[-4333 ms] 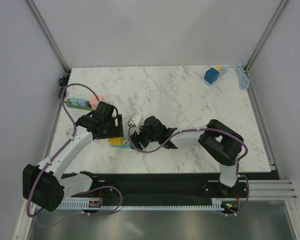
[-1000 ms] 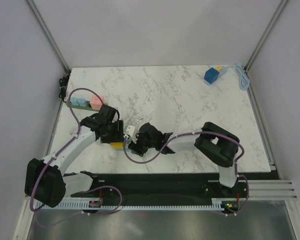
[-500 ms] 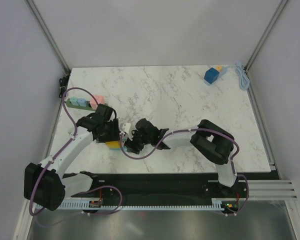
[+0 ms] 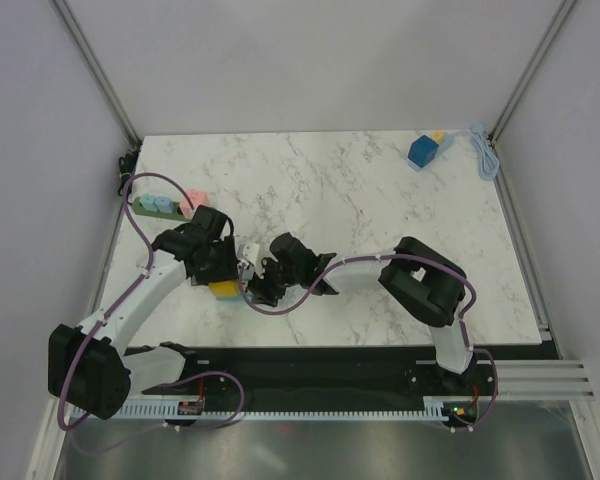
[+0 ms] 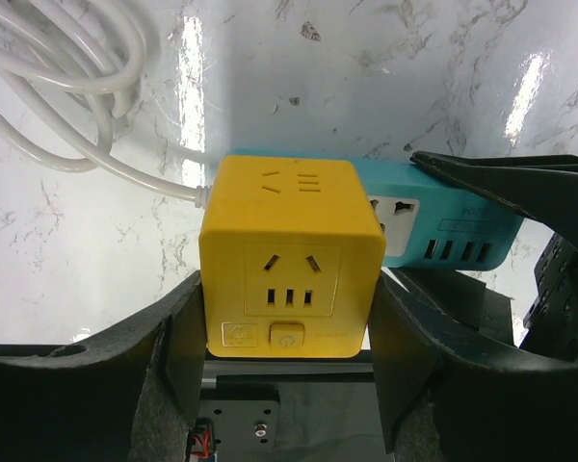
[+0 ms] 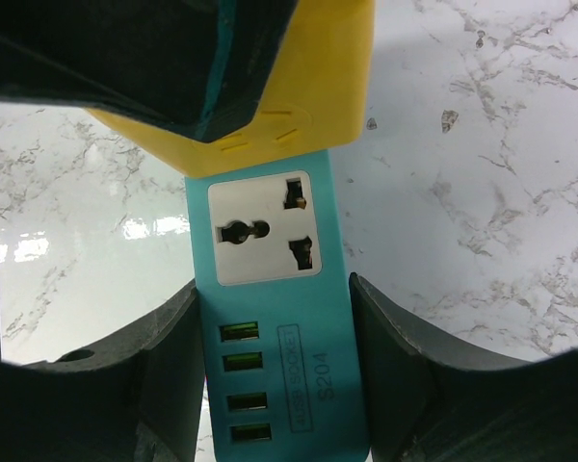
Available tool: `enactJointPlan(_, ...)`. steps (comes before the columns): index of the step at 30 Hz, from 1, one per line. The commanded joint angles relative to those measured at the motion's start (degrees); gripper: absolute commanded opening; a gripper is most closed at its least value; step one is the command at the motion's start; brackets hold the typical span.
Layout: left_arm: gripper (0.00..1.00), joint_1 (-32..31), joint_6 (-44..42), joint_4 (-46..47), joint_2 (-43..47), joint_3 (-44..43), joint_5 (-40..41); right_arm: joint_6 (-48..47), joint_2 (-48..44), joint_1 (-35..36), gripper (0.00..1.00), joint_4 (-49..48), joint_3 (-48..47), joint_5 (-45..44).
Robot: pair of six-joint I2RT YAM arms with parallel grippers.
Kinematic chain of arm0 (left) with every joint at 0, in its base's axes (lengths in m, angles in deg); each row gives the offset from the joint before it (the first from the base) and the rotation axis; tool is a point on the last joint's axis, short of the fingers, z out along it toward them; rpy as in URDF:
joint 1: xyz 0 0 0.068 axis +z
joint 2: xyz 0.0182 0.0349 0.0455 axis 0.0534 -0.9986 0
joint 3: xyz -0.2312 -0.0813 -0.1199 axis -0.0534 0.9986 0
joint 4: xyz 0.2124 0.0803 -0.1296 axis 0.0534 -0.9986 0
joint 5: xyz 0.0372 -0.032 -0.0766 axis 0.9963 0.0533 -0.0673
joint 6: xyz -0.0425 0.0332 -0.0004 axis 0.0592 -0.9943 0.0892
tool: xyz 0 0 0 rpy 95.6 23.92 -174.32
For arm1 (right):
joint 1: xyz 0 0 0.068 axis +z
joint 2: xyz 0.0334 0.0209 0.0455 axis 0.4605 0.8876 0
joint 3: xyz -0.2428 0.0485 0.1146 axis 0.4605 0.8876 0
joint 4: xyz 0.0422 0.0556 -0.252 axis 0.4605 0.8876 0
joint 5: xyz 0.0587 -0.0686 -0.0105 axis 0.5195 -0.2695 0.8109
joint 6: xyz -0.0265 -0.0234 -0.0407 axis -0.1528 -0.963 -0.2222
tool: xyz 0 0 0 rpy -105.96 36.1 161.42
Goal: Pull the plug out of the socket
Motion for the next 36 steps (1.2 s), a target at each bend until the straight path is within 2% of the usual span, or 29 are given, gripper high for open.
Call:
enactJointPlan(1,0.02,-4.9,3.5,6.8,1.6,-3.4,-17.3,-0.4,3.8,1.7,0.00,7.5,-2.2,-7.4)
enactJointPlan(5,0.02,-4.9,2.8,6.7,2.1,-3.2,-14.4,1.5,3.4,1.2,0.00,6.2,-1.7,-3.6)
enactJointPlan(9,0.02,-4.9,3.1,8.3,6.2,-0.4,-11.8,3.2,3.2,0.2,0.00,4.0,-0.6,-2.1)
enactJointPlan(16,0.02,-4.8,3.6,12.1,12.9,2.2,-13.5,4.9,3.9,-0.7,0.00,3.4,-0.8,-1.2)
enactJointPlan(22,0.02,-4.8,5.8,9.3,13.4,0.9,-7.9,5.4,4.8,-0.8,0.00,3.5,-1.0,-4.5)
enactJointPlan(26,0.02,-4.8,5.5,3.1,9.4,-1.3,-6.2,5.4,4.5,-0.8,0.00,3.2,-0.5,-9.2)
enactJointPlan(32,0.02,-4.8,6.0,3.3,10.6,-0.2,-6.2,4.9,3.1,-0.8,0.00,4.3,-0.3,-10.4)
enactJointPlan(36,0.02,-4.8,6.2,3.3,12.4,0.2,-3.4,4.1,2.8,-0.9,0.00,6.4,-0.9,-10.0)
